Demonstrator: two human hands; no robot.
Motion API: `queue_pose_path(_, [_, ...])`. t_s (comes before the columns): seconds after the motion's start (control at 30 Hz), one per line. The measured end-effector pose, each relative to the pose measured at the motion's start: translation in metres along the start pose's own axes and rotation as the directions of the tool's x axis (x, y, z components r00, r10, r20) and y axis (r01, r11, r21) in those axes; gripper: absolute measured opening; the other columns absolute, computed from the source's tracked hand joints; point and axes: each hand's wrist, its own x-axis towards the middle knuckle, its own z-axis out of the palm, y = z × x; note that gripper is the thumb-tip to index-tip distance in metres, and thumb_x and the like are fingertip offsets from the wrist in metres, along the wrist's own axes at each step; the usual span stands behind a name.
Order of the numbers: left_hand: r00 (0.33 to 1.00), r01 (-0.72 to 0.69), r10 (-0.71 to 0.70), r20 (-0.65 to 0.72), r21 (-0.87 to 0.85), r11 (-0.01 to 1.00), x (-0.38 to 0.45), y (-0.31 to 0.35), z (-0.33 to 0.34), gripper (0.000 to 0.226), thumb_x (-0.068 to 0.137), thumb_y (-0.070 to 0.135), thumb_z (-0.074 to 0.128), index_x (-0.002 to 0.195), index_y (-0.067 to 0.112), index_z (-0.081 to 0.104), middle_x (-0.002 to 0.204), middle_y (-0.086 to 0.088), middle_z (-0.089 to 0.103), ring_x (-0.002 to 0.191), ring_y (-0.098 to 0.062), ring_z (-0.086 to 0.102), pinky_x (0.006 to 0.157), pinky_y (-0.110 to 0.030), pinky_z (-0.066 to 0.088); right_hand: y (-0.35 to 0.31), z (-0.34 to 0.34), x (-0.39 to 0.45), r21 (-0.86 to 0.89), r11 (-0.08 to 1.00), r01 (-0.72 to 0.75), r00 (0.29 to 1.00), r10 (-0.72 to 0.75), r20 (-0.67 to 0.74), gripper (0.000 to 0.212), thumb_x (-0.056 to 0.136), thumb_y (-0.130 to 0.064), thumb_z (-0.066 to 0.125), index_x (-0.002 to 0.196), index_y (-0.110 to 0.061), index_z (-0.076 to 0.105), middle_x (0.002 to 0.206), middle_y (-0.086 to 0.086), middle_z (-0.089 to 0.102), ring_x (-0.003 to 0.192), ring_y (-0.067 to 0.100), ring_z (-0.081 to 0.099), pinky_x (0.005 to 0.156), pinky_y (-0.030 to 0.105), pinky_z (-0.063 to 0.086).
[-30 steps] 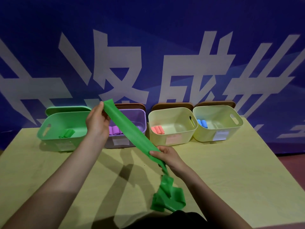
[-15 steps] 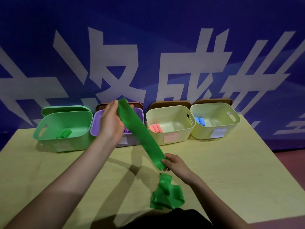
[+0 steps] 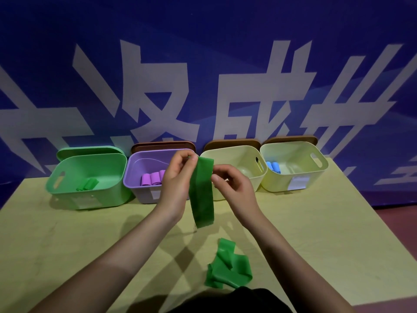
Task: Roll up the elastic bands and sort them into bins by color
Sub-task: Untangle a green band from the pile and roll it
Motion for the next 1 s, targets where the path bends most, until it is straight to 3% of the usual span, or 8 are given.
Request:
queue_pose_path(0.1, [1.0, -0.015, 0.015, 0.012, 0.023, 1.0, -0.003, 0.002, 0.0, 0.019, 0.094, 0.028, 0.055, 0.081, 0.04, 0.063, 0.092, -0.002, 0.063, 0.092, -0.024, 0.059, 0.082, -0.043, 0.049, -0.006, 0.005, 0.007, -0.064, 0.997, 0.053, 0.999, -0.052, 0.018, 0.014, 0.083, -0.026, 0.064, 0.086, -0.012, 0.067, 0.078, -0.001, 0.063, 0.071, 0.012, 0.053, 0.066, 0.036, 0.045])
queue_pose_path(0.2, [1.0, -0.005, 0.005, 0.017, 0.015, 1.0, -0.005, 0.003, 0.001, 0.018, 0.094, 0.028, 0.055, 0.081, 0.04, 0.063, 0.09, -0.001, 0.063, 0.09, -0.025, 0.058, 0.076, -0.044, 0.049, -0.008, 0.006, 0.008, -0.043, 0.997, 0.06, 0.998, -0.06, 0.0, 0.01, 0.083, -0.023, 0.064, 0.074, -0.019, 0.063, 0.067, -0.008, 0.056, 0.066, 0.013, 0.049, 0.062, 0.035, 0.042])
queue_pose_path(0.3, [0.996, 0.075, -0.074, 0.045, -0.035, 0.997, -0.005, 0.001, 0.0, 0.007, 0.09, 0.038, 0.058, 0.085, 0.036, 0.062, 0.1, -0.016, 0.063, 0.091, -0.03, 0.058, 0.072, -0.045, 0.046, -0.008, 0.005, 0.007, -0.036, 0.998, 0.051, 0.999, -0.052, -0.004, 0.013, 0.083, -0.021, 0.064, 0.072, -0.015, 0.062, 0.065, -0.003, 0.054, 0.064, 0.013, 0.048, 0.061, 0.035, 0.042])
queue_pose_path(0.5, [0.951, 0.278, -0.258, 0.168, -0.104, 0.955, -0.009, -0.01, 0.0, 0.045, 0.078, 0.043, 0.056, 0.113, 0.016, 0.064, 0.112, -0.012, 0.068, 0.103, -0.025, 0.063, 0.093, -0.047, 0.047, -0.011, 0.0, 0.006, 0.059, 0.998, 0.001, 0.999, 0.001, -0.033, 0.019, 0.088, -0.006, 0.064, 0.073, -0.017, 0.062, 0.062, -0.012, 0.055, 0.06, 0.003, 0.048, 0.058, 0.018, 0.04])
queue_pose_path(0.6, [0.927, 0.324, -0.303, 0.22, -0.065, 0.944, -0.014, -0.015, 0.001, 0.041, 0.08, 0.042, 0.057, 0.113, 0.018, 0.066, 0.112, -0.01, 0.07, 0.107, -0.026, 0.063, 0.098, -0.051, 0.044, -0.012, -0.002, 0.007, 0.064, 0.998, -0.006, 0.999, 0.008, -0.032, 0.018, 0.089, -0.003, 0.063, 0.076, -0.016, 0.064, 0.063, -0.012, 0.057, 0.061, 0.003, 0.049, 0.059, 0.017, 0.041])
queue_pose_path(0.7, [0.942, 0.303, -0.294, 0.163, -0.032, 0.952, -0.015, -0.018, 0.002, 0.019, 0.094, 0.027, 0.052, 0.101, 0.022, 0.069, 0.097, -0.005, 0.073, 0.092, -0.021, 0.067, 0.093, -0.049, 0.048, -0.011, -0.002, 0.006, 0.081, 0.997, -0.015, 0.999, 0.019, -0.042, 0.019, 0.089, -0.001, 0.062, 0.08, -0.018, 0.066, 0.064, -0.012, 0.059, 0.062, 0.003, 0.052, 0.058, 0.016, 0.043])
queue_pose_path(0.8, [0.961, 0.252, -0.251, 0.115, 0.009, 0.968, -0.016, -0.017, 0.003, 0.021, 0.098, 0.02, 0.048, 0.093, 0.025, 0.068, 0.084, 0.003, 0.074, 0.079, -0.015, 0.068, 0.079, -0.039, 0.054, -0.012, -0.003, 0.006, 0.105, 0.994, 0.014, 0.998, -0.007, -0.062, 0.027, 0.089, 0.005, 0.059, 0.093, -0.021, 0.067, 0.067, -0.017, 0.061, 0.063, 0.001, 0.053, 0.058, 0.013, 0.044])
queue_pose_path(1.0, [0.973, 0.226, -0.226, 0.044, 0.005, 0.974, -0.016, -0.017, 0.005, 0.023, 0.099, 0.02, 0.046, 0.09, 0.024, 0.067, 0.077, 0.003, 0.072, 0.074, -0.019, 0.064, 0.077, -0.042, 0.052, -0.015, -0.005, 0.004, 0.052, 0.997, 0.057, 0.998, -0.055, -0.036, 0.033, 0.09, 0.006, 0.056, 0.093, -0.024, 0.07, 0.076, -0.017, 0.069, 0.068, 0.0, 0.059, 0.063, 0.015, 0.045])
